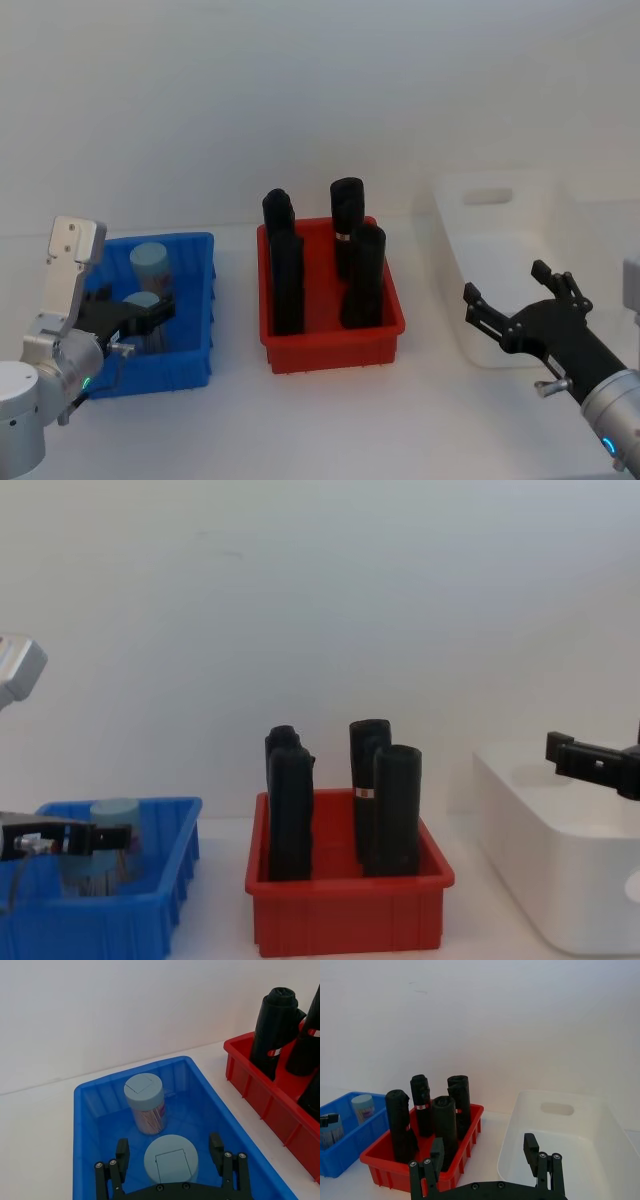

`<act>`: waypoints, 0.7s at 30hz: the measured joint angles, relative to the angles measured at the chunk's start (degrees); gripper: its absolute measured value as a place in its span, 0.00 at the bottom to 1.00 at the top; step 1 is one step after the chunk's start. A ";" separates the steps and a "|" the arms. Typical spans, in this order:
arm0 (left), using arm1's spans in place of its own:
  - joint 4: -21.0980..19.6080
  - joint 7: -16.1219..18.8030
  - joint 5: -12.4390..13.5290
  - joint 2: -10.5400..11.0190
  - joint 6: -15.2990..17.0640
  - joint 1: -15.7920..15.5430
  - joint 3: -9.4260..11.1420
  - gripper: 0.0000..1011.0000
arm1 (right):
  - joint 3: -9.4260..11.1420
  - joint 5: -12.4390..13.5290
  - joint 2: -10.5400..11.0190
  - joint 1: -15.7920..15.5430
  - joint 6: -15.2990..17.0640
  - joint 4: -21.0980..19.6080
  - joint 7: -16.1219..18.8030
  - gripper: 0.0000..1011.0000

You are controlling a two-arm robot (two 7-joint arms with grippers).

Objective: Pick the cotton swabs from the blue box and place them into the white box.

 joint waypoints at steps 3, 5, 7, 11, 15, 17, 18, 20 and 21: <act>0.90 -0.49 -0.10 -0.12 -0.10 -0.42 -0.14 0.99 | 0.00 0.00 0.00 0.00 0.00 0.00 0.00 0.99; 1.61 -0.92 -0.23 -0.20 -0.21 -0.70 -0.25 0.99 | 0.00 0.00 0.00 0.00 0.00 0.00 0.00 0.99; 2.04 -1.15 -0.32 -0.27 -0.27 -0.90 -0.31 0.99 | 0.00 0.00 0.00 0.00 0.00 0.00 0.00 0.99; 3.35 -1.89 -0.63 -0.45 -0.36 -1.41 -0.47 0.98 | 0.00 0.00 0.00 0.00 0.00 0.00 0.00 0.99; 4.26 -2.48 -0.96 -0.61 -0.36 -1.77 -0.57 0.88 | 0.00 0.00 0.00 0.00 0.00 0.00 0.00 0.99; 4.71 -2.83 -1.20 -0.68 -0.39 -1.94 -0.64 0.83 | 0.00 0.00 0.00 0.00 0.00 0.00 0.00 0.99; 4.85 -2.94 -1.27 -0.71 -0.40 -1.99 -0.67 0.81 | 0.00 0.00 0.00 0.00 0.00 0.00 0.00 0.99; 5.25 -3.23 -1.49 -0.79 -0.48 -2.10 -0.71 0.76 | 0.00 0.00 0.00 0.00 0.00 0.00 0.00 0.99; 5.25 -3.23 -1.49 -0.79 -0.48 -2.10 -0.71 0.74 | 0.00 0.00 0.00 0.00 0.00 0.00 0.00 0.99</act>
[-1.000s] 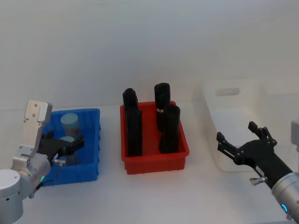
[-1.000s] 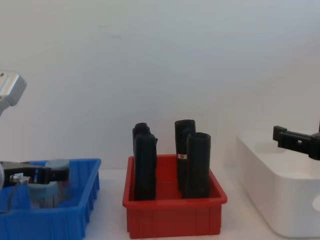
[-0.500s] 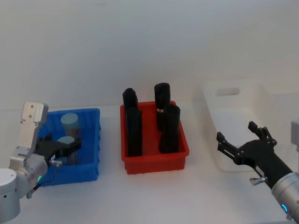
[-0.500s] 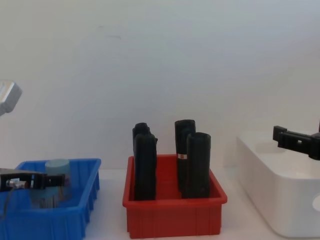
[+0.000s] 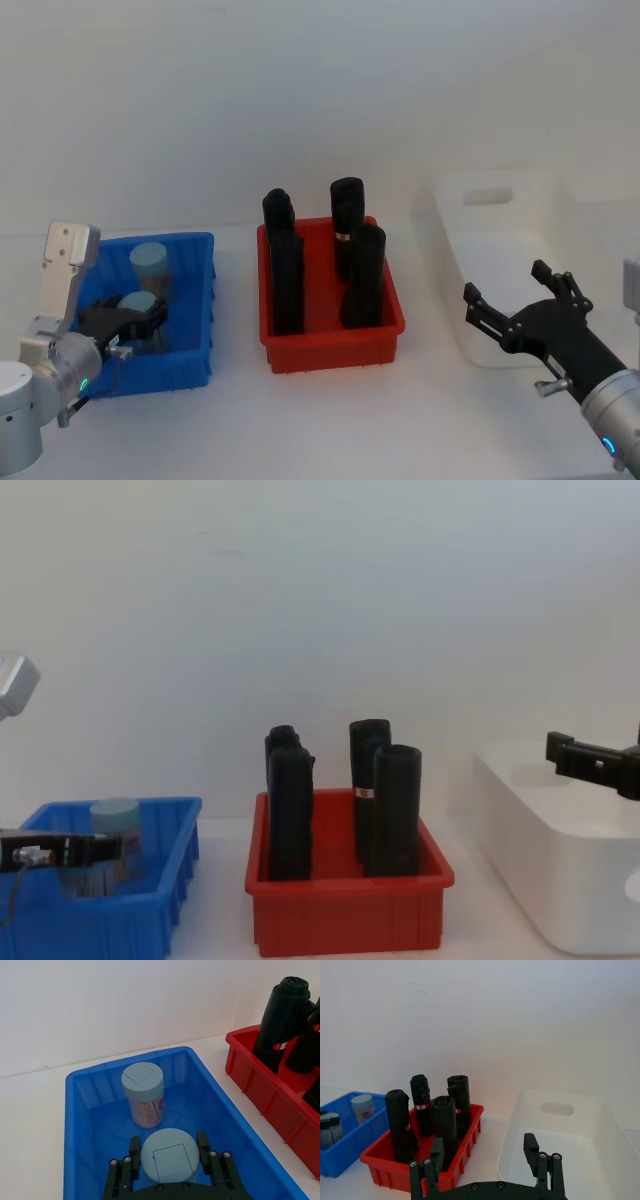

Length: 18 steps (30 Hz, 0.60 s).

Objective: Pick the cotton swabs from the blue box and place them into the white box.

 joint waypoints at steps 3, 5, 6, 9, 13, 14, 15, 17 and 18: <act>0.35 -0.30 -0.23 -0.06 -0.20 -0.09 -0.09 0.66 | 0.00 0.00 0.00 0.00 0.00 0.00 0.00 0.99; 0.36 -0.36 -0.28 -0.06 -0.27 -0.09 -0.12 0.66 | 0.00 0.00 0.00 0.00 0.00 0.00 0.00 0.99; 0.35 -0.39 -0.29 -0.06 -0.33 -0.08 -0.15 0.66 | 0.00 0.00 0.00 0.00 0.00 0.00 0.00 0.99; -0.16 -0.41 -0.29 0.01 -0.49 0.11 -0.23 0.66 | 0.00 0.00 0.00 0.00 0.00 0.00 0.00 0.99; -1.65 -0.40 0.07 0.27 -0.71 0.56 -0.36 0.66 | 0.00 0.00 0.00 0.00 0.00 0.00 0.00 0.99; -2.01 -0.41 0.13 0.35 -0.73 0.67 -0.40 0.66 | 0.00 0.00 0.00 0.00 0.00 0.00 0.00 0.99; -2.44 -0.41 0.28 0.43 -0.75 0.79 -0.43 0.66 | 0.00 0.00 0.00 0.00 0.00 0.00 0.00 0.99; -3.96 -0.42 0.70 0.73 -0.78 1.16 -0.54 0.66 | 0.00 0.00 0.00 0.00 0.00 0.00 0.00 0.99; -4.49 -0.48 0.85 0.84 -0.78 1.27 -0.58 0.66 | 0.00 0.00 0.00 0.00 0.00 0.00 0.00 0.99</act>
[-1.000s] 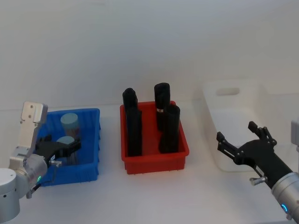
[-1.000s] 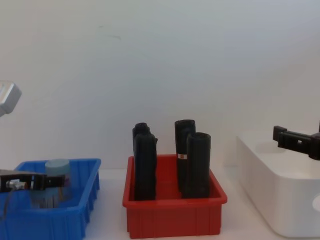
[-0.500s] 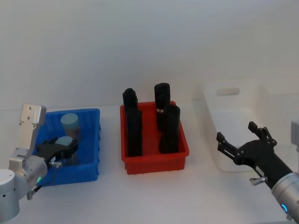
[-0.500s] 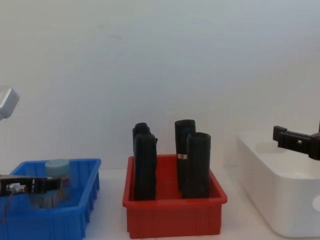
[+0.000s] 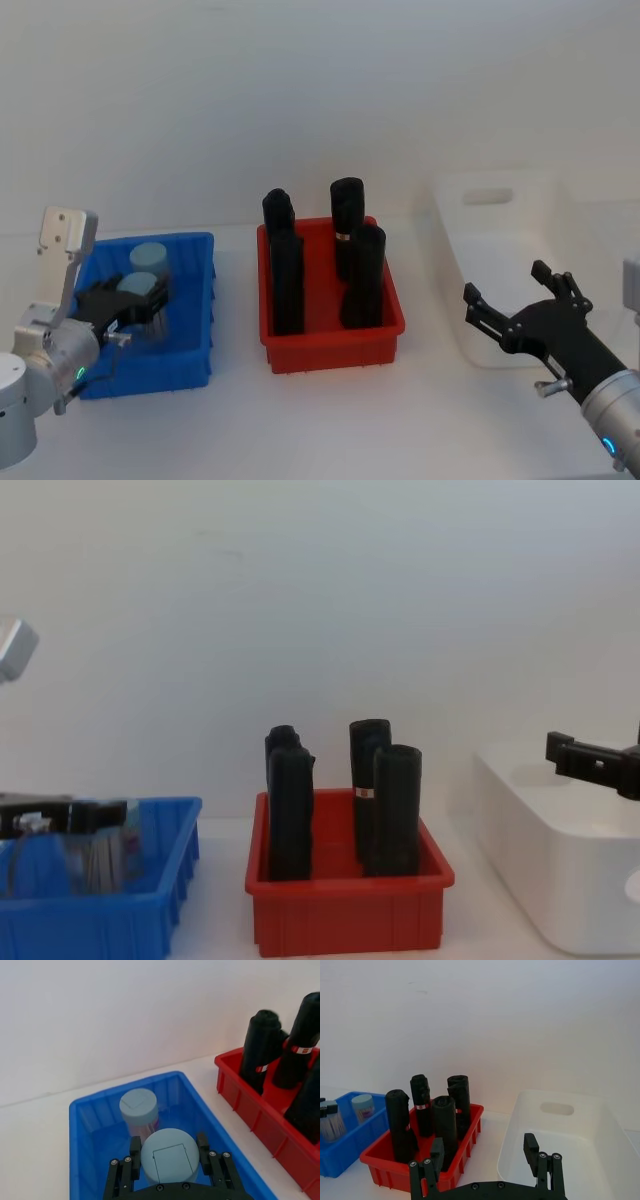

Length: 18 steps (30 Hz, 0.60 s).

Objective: Pick the cotton swabs from the blue box and place them into the white box.

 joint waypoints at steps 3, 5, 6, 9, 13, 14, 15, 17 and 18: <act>-1.95 -0.41 0.55 0.40 0.08 0.39 -0.15 0.66 | 0.00 0.00 0.00 0.00 0.00 0.00 0.00 0.99; -3.65 -1.04 1.04 0.76 0.34 0.70 -0.27 0.66 | 0.00 0.00 0.00 0.00 0.00 0.00 0.00 0.99; -3.96 -1.25 1.17 0.83 0.43 0.75 -0.30 0.66 | 0.00 0.00 0.00 0.00 0.00 0.00 0.00 0.99; -6.61 -2.84 1.90 1.42 1.13 1.09 -0.48 0.66 | 0.00 0.00 0.00 0.00 0.00 0.00 0.00 0.99; -8.99 -4.91 2.49 1.98 1.95 1.28 -0.66 0.66 | 0.00 0.00 0.00 0.00 0.00 0.00 0.00 0.99; -8.99 -4.91 2.49 1.98 1.95 1.28 -0.66 0.66 | 0.00 0.00 0.00 0.00 0.00 0.00 0.00 0.99; -9.86 -5.75 2.65 2.19 2.25 1.33 -0.73 0.66 | 0.00 0.00 0.00 0.00 0.00 0.00 0.00 0.99; -11.13 -7.23 2.82 2.50 2.74 1.37 -0.82 0.66 | 0.00 0.00 0.00 0.00 0.00 0.00 0.00 0.99; -11.67 -7.75 2.86 2.64 2.90 1.37 -0.86 0.66 | 0.00 0.00 0.00 0.00 0.00 0.00 0.00 0.99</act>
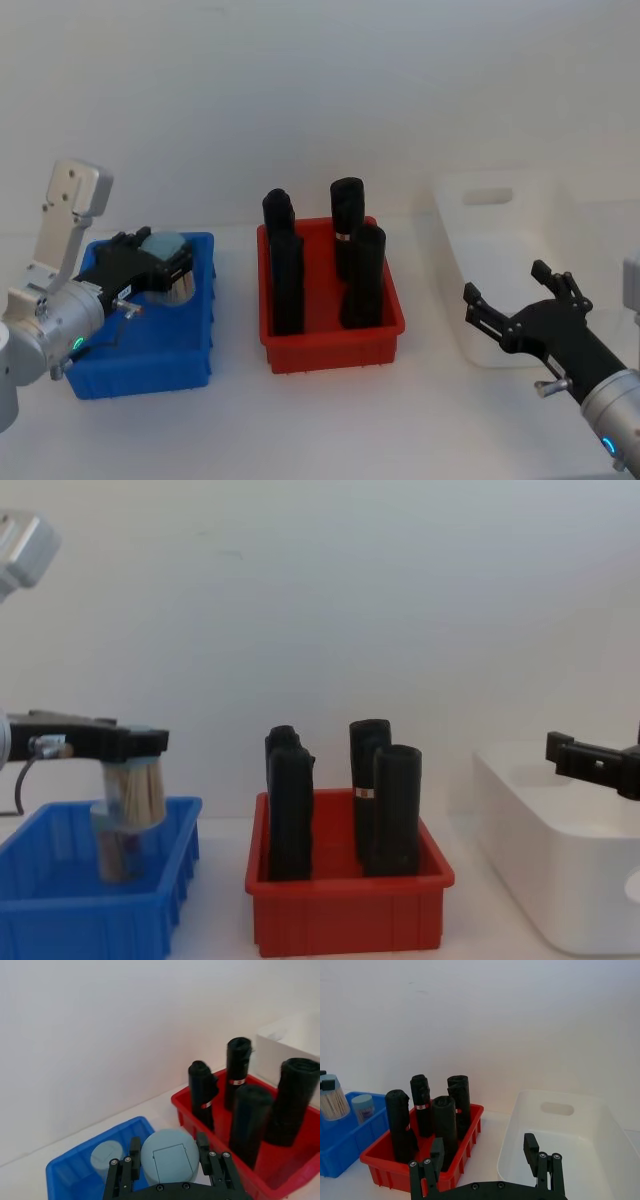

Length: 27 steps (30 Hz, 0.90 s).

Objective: Pick the cotton swabs from the blue box and place them into the white box.

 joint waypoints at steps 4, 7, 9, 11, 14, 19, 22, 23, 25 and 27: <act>-1.91 -2.66 0.07 0.47 0.97 0.00 -0.14 0.66 | 0.00 0.00 0.00 0.00 0.00 0.00 0.00 0.99; -3.45 -4.94 0.07 0.86 1.82 -0.14 -0.21 0.66 | 0.00 0.00 0.00 0.00 0.00 0.00 0.00 0.99; -4.47 -6.55 0.04 1.07 2.40 -0.29 -0.24 0.66 | 0.00 0.00 0.00 0.00 0.00 0.00 0.00 0.99; -5.36 -8.23 -0.05 1.25 3.00 -0.47 -0.24 0.66 | 0.00 0.00 0.00 0.00 0.00 0.00 0.00 0.99; -6.47 -10.69 -0.20 1.44 3.86 -0.78 -0.21 0.66 | 0.00 0.00 0.00 0.00 0.00 0.00 0.00 0.99; -7.80 -14.22 -0.48 1.61 4.77 -1.27 -0.01 0.66 | 0.00 0.00 0.00 0.00 0.00 0.00 0.00 0.99; -8.39 -16.07 -0.67 1.66 5.15 -1.57 0.14 0.66 | 0.00 0.00 0.00 0.00 0.00 0.00 0.00 0.99; -8.73 -17.21 -0.81 1.67 5.33 -1.80 0.27 0.66 | 0.00 0.00 0.00 0.00 0.00 0.00 0.00 0.99; -9.13 -19.04 -1.02 1.67 5.57 -2.12 0.43 0.66 | 0.00 0.00 0.00 0.00 0.00 0.00 0.00 0.99; -9.35 -20.09 -1.15 1.65 5.70 -2.36 0.56 0.66 | 0.00 0.00 0.00 0.00 0.00 0.00 0.00 0.99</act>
